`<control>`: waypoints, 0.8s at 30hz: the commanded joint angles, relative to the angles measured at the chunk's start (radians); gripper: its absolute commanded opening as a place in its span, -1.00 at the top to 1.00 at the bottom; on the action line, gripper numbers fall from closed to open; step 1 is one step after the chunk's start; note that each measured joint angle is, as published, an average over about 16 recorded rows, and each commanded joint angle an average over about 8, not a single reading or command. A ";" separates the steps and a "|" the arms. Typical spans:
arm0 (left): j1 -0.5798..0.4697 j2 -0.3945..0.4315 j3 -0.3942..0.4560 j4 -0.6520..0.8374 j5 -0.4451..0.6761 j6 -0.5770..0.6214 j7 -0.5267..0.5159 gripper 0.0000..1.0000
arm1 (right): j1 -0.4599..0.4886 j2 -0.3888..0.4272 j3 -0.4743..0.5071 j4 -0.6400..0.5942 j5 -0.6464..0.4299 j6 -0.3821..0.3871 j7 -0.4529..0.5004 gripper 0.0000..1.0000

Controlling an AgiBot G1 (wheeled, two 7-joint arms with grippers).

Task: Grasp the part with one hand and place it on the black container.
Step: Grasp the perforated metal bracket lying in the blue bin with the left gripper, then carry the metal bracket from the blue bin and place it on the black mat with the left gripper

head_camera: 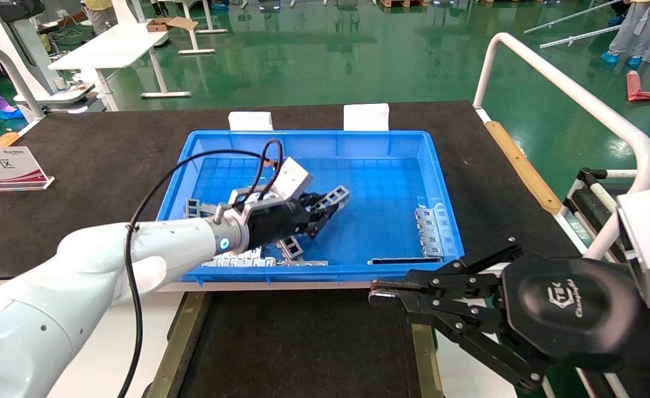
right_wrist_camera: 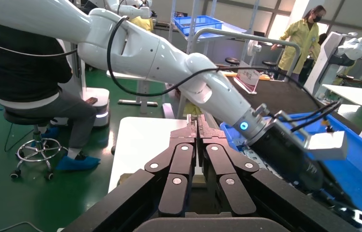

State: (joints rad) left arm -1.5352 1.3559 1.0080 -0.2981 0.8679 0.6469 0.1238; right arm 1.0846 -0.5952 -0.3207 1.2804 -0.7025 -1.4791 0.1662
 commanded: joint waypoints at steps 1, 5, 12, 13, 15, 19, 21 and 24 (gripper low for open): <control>-0.011 -0.001 0.001 0.002 -0.013 0.005 0.003 1.00 | 0.000 0.000 0.000 0.000 0.000 0.000 0.000 1.00; -0.038 -0.013 -0.009 0.009 -0.043 0.081 0.022 1.00 | 0.000 0.000 0.000 0.000 0.000 0.000 0.000 1.00; -0.070 -0.077 -0.033 0.003 -0.100 0.354 0.060 1.00 | 0.000 0.000 0.000 0.000 0.000 0.000 0.000 1.00; -0.071 -0.090 -0.037 -0.001 -0.109 0.406 0.064 1.00 | 0.000 0.000 0.000 0.000 0.000 0.000 0.000 1.00; -0.071 -0.118 -0.042 -0.011 -0.127 0.517 0.068 1.00 | 0.000 0.000 -0.001 0.000 0.000 0.000 0.000 1.00; -0.065 -0.165 -0.050 -0.021 -0.160 0.732 0.074 1.00 | 0.000 0.000 -0.001 0.000 0.000 0.000 0.000 1.00; -0.059 -0.182 -0.052 -0.019 -0.173 0.815 0.074 1.00 | 0.000 0.000 -0.001 0.000 0.000 0.000 0.000 1.00; -0.041 -0.201 -0.052 -0.017 -0.185 0.890 0.073 1.00 | 0.000 0.000 -0.001 0.000 0.001 0.000 0.000 1.00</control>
State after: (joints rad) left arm -1.5642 1.1535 0.9600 -0.3302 0.6860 1.4990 0.1905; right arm 1.0848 -0.5949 -0.3216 1.2804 -0.7019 -1.4788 0.1658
